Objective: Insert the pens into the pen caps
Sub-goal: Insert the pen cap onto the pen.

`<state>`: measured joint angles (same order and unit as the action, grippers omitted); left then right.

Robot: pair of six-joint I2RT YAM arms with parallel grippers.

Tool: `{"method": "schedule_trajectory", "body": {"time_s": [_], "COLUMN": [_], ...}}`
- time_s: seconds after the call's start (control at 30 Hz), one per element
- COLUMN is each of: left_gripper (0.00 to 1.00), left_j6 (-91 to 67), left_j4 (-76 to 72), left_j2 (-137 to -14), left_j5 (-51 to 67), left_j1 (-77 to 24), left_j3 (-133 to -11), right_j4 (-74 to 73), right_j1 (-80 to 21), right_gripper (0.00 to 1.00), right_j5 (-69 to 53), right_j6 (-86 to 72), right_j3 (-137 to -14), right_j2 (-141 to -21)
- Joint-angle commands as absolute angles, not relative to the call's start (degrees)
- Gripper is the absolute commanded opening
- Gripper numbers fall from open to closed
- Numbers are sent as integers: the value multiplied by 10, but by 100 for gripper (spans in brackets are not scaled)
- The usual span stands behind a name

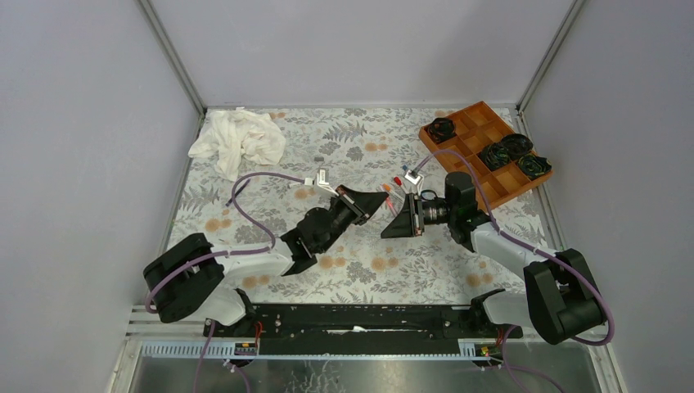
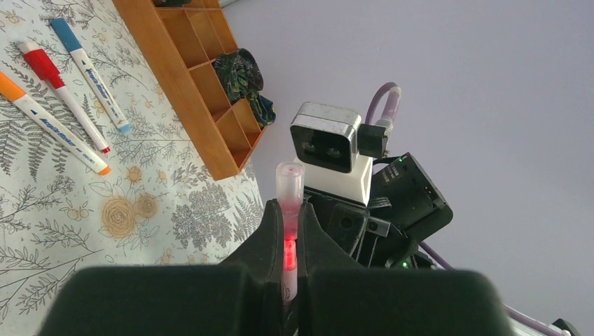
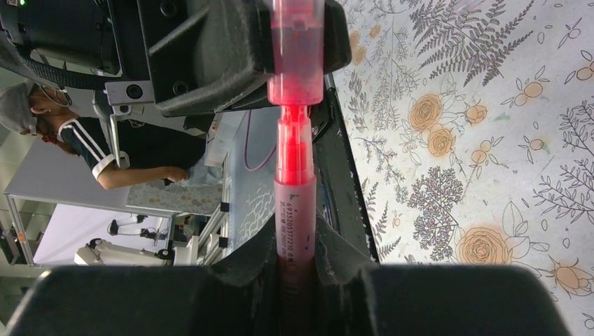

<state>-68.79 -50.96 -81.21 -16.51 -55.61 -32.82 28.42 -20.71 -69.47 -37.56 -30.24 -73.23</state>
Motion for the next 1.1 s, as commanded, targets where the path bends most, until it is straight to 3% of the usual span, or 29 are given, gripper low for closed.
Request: {"method": "schedule_trajectory", "body": {"time_s": [0.0,0.53,1.07], "left_gripper": [0,0,0], "left_j6": [-678,-667,-623], "left_j4": [-543,-536,-459], "left_j2": [-821,-798,-813], "left_j5": [-132,-124,-157], "left_j1": [-591,-598,-623], "left_j3": [-330,-316,-357], "right_j4": [296,351,217], "right_j1": [-192,-183,-183], "right_gripper": [0,0,0], "right_j5": [-661,-686,-652], "right_j6": [-368,-402,-289], "right_j3": [-319,-311,-344], "right_j2": [-720,-705,-690]}}
